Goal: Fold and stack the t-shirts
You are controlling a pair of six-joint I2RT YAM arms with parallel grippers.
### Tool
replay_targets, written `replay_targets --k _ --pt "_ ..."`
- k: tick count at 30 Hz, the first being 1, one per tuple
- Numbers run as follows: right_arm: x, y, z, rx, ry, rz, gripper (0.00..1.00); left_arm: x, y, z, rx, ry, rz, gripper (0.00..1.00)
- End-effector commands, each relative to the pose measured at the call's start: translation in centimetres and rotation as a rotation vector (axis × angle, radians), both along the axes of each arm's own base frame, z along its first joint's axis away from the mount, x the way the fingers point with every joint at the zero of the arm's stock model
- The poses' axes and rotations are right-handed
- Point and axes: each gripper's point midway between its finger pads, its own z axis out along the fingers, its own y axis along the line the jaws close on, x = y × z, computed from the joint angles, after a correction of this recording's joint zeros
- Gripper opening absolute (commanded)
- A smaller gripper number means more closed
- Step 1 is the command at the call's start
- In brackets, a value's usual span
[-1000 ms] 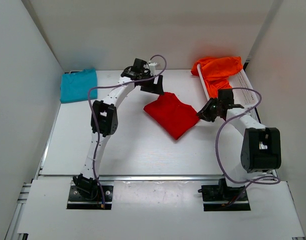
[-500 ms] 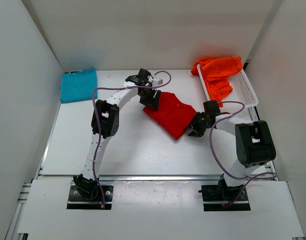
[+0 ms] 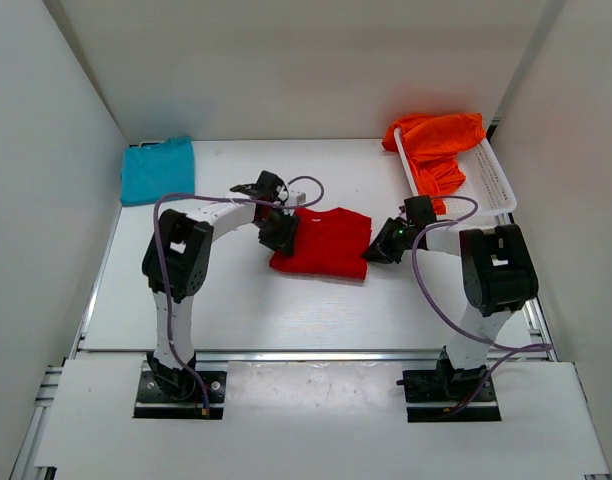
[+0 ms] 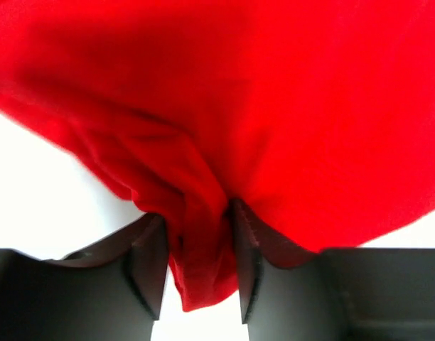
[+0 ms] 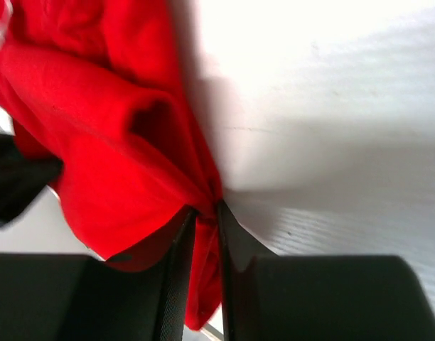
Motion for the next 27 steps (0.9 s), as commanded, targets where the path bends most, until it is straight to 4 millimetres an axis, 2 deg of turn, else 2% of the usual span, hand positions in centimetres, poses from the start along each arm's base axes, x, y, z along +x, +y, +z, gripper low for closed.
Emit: replay_targets --k 1,4,7,8,9,11,14,17,20,22,25,27 --pt "1.4 0.9 1.2 0.015 -0.094 0.091 0.25 -3.4 1.6 0.3 0.006 0.097 0.063 0.51" --pt "1.7 0.6 1.7 -0.015 -0.108 0.114 0.31 -3.3 4.1 0.5 0.008 0.116 0.138 0.55" --pt "2.4 -0.2 2.8 -0.052 -0.149 0.127 0.36 -0.9 6.7 2.9 -0.003 0.057 0.203 0.58" --pt "2.5 -0.7 3.0 -0.070 -0.158 0.127 0.37 -0.9 6.8 3.6 -0.005 0.053 0.203 0.60" --pt "2.9 -0.7 3.8 -0.079 -0.188 0.131 0.38 0.3 7.2 5.1 -0.020 0.014 0.213 0.62" --pt "2.4 -0.9 3.8 -0.105 -0.188 0.142 0.39 1.8 7.4 7.3 -0.045 -0.041 0.226 0.66" --pt "2.8 -1.1 4.6 -0.105 -0.225 0.132 0.40 3.8 6.6 9.9 -0.071 -0.120 0.221 0.71" --pt "2.7 -0.7 4.6 -0.078 -0.211 0.121 0.40 4.5 5.3 10.1 -0.068 -0.161 0.206 0.75" --pt "2.6 0.3 4.6 -0.061 -0.213 0.142 0.43 5.2 4.5 9.2 -0.038 -0.187 0.205 0.78" --pt "2.4 1.0 4.2 -0.053 -0.205 0.159 0.44 5.4 4.3 7.7 -0.015 -0.163 0.201 0.78" --pt "2.4 1.8 3.5 -0.049 -0.198 0.181 0.42 6.0 4.6 6.1 0.022 -0.167 0.213 0.76" --pt "2.3 2.2 3.1 -0.044 -0.182 0.193 0.42 7.2 5.9 5.5 0.072 -0.207 0.257 0.73"
